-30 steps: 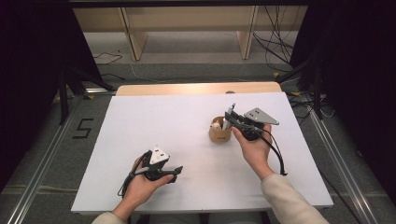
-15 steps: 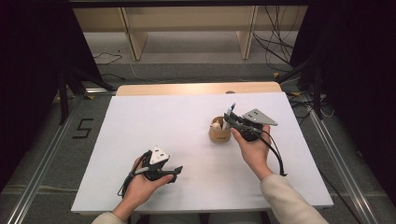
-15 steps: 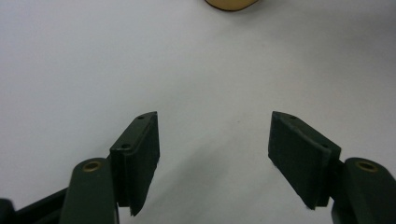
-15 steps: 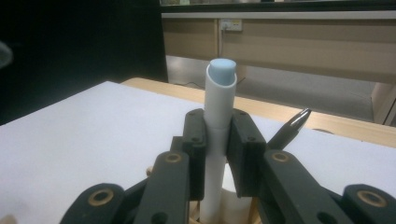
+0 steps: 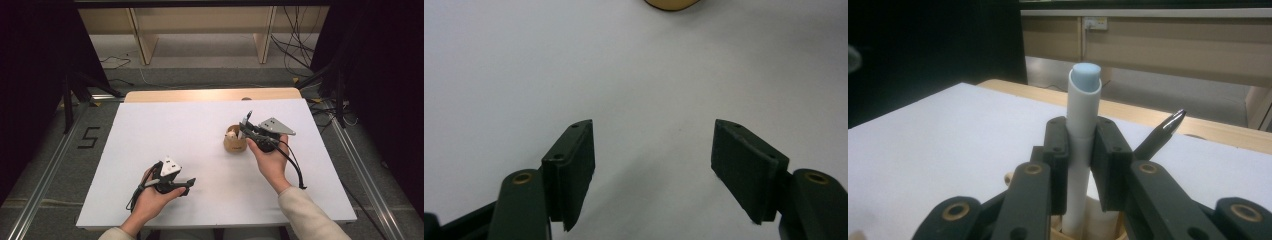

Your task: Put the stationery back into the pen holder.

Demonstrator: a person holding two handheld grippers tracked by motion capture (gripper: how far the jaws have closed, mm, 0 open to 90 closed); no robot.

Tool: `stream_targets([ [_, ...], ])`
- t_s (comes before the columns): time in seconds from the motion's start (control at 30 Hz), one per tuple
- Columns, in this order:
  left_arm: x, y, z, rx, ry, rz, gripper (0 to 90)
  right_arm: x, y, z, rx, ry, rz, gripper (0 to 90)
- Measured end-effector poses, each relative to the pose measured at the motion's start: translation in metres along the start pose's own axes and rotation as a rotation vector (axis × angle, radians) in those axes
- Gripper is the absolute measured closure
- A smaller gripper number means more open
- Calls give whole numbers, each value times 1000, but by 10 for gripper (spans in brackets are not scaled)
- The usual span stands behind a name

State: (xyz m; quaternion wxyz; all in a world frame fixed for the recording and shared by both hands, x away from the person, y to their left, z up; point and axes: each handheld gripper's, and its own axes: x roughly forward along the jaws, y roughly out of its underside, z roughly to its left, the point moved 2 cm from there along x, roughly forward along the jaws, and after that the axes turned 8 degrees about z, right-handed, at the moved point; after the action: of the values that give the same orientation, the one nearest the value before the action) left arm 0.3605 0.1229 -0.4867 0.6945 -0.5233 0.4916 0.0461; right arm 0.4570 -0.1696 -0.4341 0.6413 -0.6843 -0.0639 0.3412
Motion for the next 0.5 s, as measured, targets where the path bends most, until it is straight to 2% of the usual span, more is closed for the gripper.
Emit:
stream_targets([
  [0.5,0,0,0,0,0,1,337,5,5,2,-5,-2,21,782],
])
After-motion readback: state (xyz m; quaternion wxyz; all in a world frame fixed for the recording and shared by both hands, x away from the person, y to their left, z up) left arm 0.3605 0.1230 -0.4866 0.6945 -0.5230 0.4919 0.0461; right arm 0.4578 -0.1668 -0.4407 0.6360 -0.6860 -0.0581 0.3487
